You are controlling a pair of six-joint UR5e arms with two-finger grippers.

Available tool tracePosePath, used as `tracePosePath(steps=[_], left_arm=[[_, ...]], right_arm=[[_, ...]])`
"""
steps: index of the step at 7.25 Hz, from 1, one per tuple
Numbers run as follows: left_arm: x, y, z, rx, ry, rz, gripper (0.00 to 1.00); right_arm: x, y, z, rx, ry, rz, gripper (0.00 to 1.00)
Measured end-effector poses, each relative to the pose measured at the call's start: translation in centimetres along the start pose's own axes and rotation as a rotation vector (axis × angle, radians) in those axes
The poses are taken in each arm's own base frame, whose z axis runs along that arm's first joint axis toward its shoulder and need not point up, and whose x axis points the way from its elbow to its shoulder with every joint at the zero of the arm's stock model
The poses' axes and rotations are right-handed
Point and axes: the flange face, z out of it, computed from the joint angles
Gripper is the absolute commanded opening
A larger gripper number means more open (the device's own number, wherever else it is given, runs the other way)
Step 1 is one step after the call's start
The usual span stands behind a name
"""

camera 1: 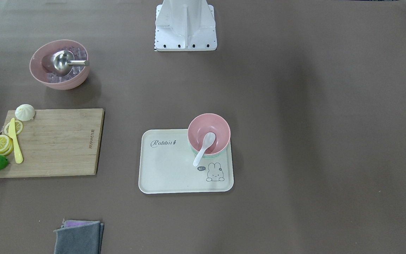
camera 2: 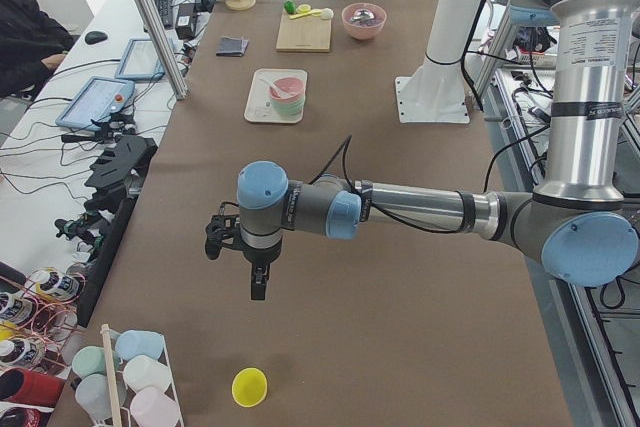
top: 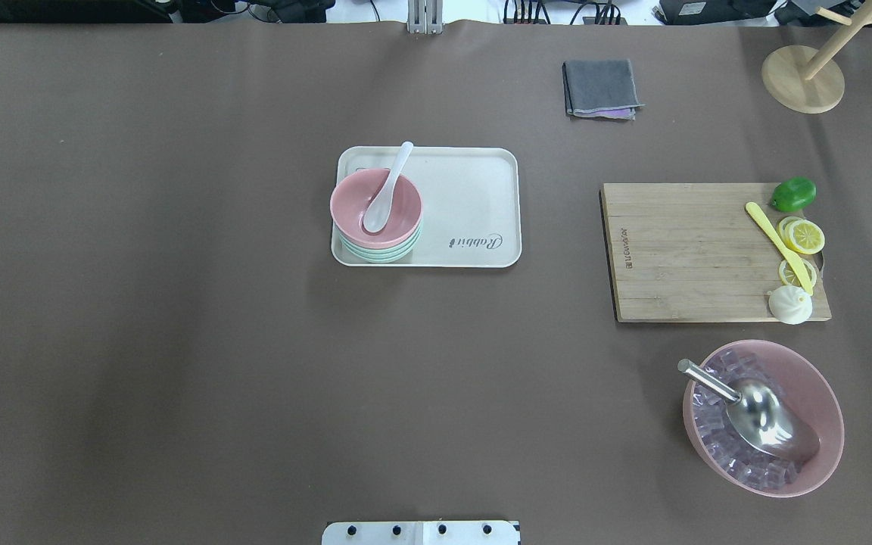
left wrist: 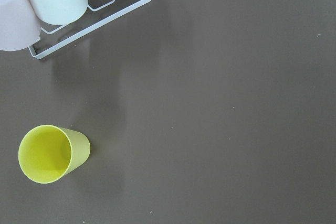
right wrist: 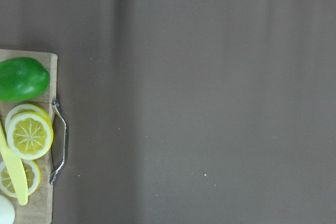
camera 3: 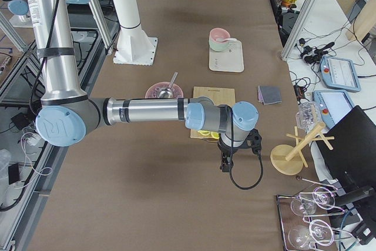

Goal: Stack pink bowl on green and place spoon

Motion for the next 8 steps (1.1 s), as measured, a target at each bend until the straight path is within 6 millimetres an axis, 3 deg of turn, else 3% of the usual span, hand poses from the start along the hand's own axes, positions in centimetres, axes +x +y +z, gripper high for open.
tracePosePath(steps=[8], left_arm=[[0.57, 0.74, 0.50, -0.027, 0.100, -0.011, 0.98]], right_arm=[[-0.97, -0.59, -0.95, 0.026, -0.009, -0.013, 1.00]])
